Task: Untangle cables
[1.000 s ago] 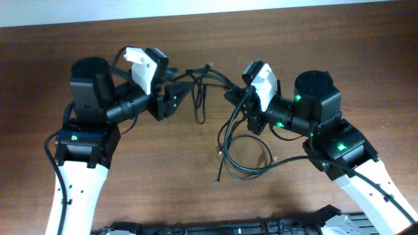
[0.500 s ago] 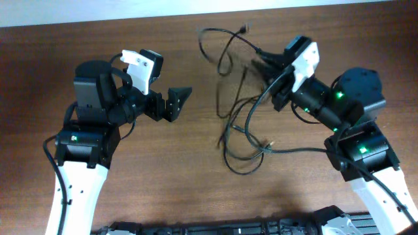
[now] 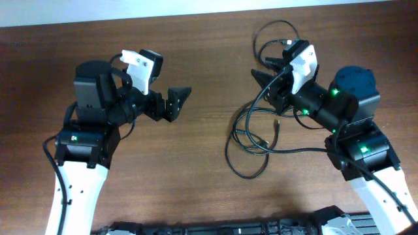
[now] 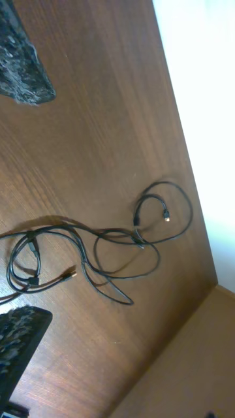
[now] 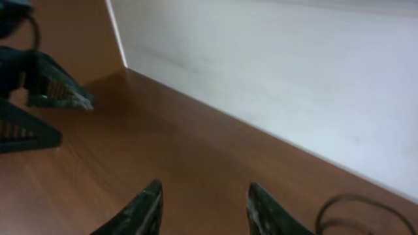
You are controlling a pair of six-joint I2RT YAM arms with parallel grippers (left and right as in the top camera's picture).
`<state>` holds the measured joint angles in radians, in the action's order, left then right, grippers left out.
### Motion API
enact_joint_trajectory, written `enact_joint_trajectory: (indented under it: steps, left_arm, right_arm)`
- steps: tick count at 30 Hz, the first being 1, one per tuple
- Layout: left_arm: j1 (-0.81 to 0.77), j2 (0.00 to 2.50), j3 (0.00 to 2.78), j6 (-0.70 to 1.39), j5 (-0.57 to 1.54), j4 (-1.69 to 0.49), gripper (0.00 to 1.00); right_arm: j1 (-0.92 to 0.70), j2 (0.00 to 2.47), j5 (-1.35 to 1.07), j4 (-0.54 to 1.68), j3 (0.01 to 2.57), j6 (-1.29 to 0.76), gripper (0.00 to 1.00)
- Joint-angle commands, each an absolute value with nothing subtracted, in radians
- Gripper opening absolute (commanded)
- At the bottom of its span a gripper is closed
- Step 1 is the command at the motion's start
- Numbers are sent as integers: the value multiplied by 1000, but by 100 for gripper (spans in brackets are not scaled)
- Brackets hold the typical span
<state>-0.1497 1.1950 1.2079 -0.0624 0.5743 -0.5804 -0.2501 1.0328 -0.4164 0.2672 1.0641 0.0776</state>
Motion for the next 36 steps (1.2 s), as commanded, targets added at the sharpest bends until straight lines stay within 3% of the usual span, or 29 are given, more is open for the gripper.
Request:
enact_joint_trajectory:
  steps: [1,8,15,17,25,32,36]
  left_arm:
    - [-148,1189,1211,-53,570,-586,99]
    - [-148,1189,1211,-53,557,-587,99]
    - [-148,1189,1211,-53,552,-604,99]
    - [-148,1189,1211,-53,552,-608,99]
    - [-148,1189,1211,-53,552,-608,99]
    - [-148,1189,1211,-53,552,-608,99]
    - [-148,1189,1211,-53,552,-608,99]
  right_arm:
    - [-245,1022,-284,314,1083,70,44]
    - [-241,1026,33,454,1083,-87,53]
    - [-99,1077,60,604,1083,-231,53]
    - [-25,1118,34,645,1083,-267,57]
    - [87,1264,-68,663,1083,-178,66]
    - [94,1450,-70,677,1083,29,69]
    - [94,1540,5,674,1083,30,70]
